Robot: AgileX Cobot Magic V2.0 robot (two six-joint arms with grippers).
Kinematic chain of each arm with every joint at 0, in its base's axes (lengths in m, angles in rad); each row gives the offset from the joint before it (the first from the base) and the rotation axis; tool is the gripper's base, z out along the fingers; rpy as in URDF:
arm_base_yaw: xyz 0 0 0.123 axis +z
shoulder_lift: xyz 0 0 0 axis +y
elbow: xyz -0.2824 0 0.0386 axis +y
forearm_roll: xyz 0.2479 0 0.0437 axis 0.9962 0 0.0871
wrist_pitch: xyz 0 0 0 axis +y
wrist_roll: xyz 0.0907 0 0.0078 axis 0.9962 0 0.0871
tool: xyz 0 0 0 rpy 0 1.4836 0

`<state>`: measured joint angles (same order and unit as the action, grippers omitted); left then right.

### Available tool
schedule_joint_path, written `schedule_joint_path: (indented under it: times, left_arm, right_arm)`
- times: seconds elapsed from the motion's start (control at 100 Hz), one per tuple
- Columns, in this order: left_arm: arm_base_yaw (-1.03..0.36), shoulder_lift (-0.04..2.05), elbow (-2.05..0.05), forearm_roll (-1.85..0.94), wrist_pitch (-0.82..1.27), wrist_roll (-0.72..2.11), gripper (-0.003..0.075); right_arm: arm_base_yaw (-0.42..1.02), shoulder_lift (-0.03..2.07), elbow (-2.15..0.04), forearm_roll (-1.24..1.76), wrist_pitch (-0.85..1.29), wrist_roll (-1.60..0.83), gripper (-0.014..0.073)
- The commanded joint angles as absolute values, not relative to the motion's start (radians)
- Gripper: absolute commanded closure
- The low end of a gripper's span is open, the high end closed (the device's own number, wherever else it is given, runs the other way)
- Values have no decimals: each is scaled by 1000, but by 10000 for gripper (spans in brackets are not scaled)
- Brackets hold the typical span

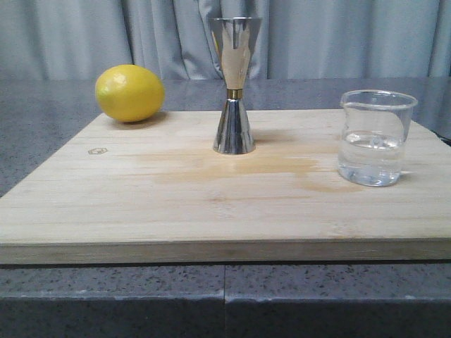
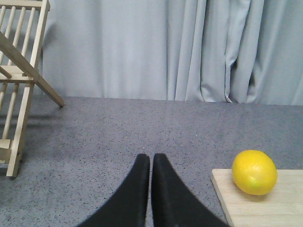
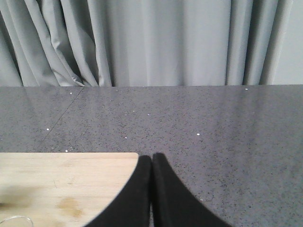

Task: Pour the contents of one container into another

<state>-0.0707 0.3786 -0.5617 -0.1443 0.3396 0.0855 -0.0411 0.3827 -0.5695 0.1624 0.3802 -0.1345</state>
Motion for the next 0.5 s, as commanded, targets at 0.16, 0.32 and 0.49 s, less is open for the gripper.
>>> schedule_joint_path:
  times: [0.16, 0.32, 0.49]
  left_arm:
    - [-70, 394, -595, -157, 267, 84, 725]
    - [-70, 394, -595, -157, 267, 84, 442]
    - [-70, 394, -595, -157, 267, 84, 126]
  right_arm:
    - [-41, 399, -605, 156, 312, -136, 609]
    - [-41, 399, -605, 156, 305, -136, 260]
    - [-41, 399, -605, 156, 309, -136, 4]
